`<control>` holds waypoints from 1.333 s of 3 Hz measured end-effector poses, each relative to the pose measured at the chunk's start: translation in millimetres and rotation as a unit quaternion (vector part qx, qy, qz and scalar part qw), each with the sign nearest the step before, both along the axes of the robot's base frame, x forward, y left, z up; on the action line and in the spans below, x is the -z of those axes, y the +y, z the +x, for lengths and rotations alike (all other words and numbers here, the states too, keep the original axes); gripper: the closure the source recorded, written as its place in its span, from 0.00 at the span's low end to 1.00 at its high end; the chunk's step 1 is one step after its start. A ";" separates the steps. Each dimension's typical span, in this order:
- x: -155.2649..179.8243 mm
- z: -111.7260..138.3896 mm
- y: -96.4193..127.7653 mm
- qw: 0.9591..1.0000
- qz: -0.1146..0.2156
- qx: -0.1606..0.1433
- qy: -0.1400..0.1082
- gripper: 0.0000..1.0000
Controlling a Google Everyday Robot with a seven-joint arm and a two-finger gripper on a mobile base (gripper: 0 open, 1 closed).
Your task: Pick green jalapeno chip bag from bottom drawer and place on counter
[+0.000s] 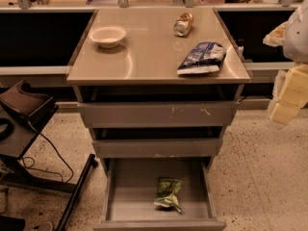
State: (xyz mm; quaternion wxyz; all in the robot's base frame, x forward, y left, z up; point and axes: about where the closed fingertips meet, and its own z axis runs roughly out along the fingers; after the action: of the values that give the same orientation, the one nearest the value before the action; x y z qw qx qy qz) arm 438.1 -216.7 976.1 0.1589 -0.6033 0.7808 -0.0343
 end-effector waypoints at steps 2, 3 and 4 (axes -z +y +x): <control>12.4 2.5 -0.1 1.000 0.009 -0.001 0.003 0.00; 71.3 12.0 -0.9 0.999 0.042 0.001 0.029 0.00; 148.6 29.7 6.5 0.993 0.099 0.001 0.058 0.00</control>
Offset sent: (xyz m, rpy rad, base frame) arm 0.0062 -0.0017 -0.0375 0.0487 0.0409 0.0082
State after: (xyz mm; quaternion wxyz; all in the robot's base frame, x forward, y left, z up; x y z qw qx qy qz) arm 467.8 -210.2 827.6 0.1717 -0.5851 0.7887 0.0779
